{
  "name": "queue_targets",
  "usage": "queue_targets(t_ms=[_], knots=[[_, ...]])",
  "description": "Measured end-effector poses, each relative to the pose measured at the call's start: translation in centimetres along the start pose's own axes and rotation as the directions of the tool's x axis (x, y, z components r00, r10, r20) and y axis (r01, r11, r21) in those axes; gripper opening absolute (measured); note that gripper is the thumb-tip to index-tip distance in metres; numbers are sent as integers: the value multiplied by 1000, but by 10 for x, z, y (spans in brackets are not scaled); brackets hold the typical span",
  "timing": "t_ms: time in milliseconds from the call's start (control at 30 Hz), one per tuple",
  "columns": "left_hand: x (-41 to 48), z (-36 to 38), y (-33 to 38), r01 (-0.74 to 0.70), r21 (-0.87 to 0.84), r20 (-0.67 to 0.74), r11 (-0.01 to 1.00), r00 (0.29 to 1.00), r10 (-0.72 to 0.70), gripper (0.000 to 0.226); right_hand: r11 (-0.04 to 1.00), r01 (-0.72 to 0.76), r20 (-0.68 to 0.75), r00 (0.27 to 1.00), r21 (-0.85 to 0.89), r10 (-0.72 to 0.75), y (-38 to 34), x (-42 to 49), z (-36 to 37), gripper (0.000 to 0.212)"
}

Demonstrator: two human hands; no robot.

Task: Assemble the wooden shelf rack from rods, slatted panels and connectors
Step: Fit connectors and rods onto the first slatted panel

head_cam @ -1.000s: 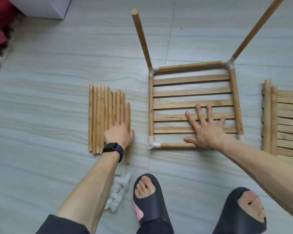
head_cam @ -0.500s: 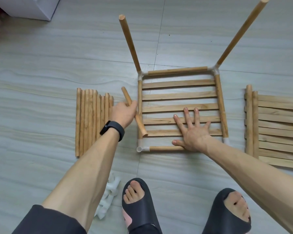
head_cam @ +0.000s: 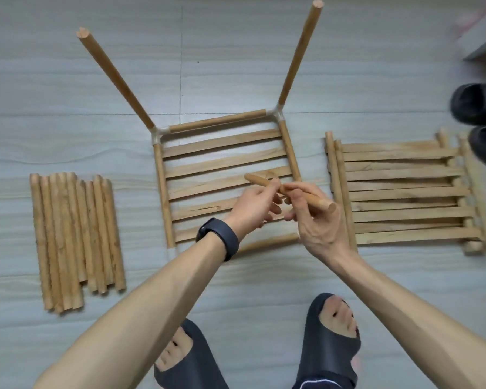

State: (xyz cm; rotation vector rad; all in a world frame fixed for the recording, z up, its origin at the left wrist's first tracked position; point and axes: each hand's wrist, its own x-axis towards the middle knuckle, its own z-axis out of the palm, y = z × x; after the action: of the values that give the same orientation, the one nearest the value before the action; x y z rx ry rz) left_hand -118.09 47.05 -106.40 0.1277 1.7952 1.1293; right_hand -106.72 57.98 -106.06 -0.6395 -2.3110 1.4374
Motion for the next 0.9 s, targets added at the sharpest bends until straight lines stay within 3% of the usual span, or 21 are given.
queue_targets(t_ms=[33,67,133,233,300,433,733,900], knots=[[4,11,1,-103,196,-6,975,994,107,55,999,-13,-64,998,-31,11,-2,4,-11,22],[8,20,0,-176,437,-12,882,979,201,58,997,-40,-128,991,-64,31,-4,8,-22,23],[17,34,-13,-133,775,-24,618,971,239,63,987,-111,-256,963,-113,79,-5,14,-39,29],[29,52,-46,-38,913,45,406,999,-7,103,978,-136,-365,928,-157,70,-3,22,-57,19],[34,58,-67,-53,954,73,295,996,-56,118,976,-132,-396,917,-173,54,-2,22,-65,21],[39,54,-87,-50,956,41,289,998,37,107,981,-111,-392,919,-162,39,2,12,-75,31],[42,54,-87,-43,953,43,300,999,8,101,963,-116,-403,915,-245,8,14,-10,-93,39],[42,54,-88,-39,953,39,302,999,8,100,951,-65,-365,930,-301,-52,9,-13,-93,27]])
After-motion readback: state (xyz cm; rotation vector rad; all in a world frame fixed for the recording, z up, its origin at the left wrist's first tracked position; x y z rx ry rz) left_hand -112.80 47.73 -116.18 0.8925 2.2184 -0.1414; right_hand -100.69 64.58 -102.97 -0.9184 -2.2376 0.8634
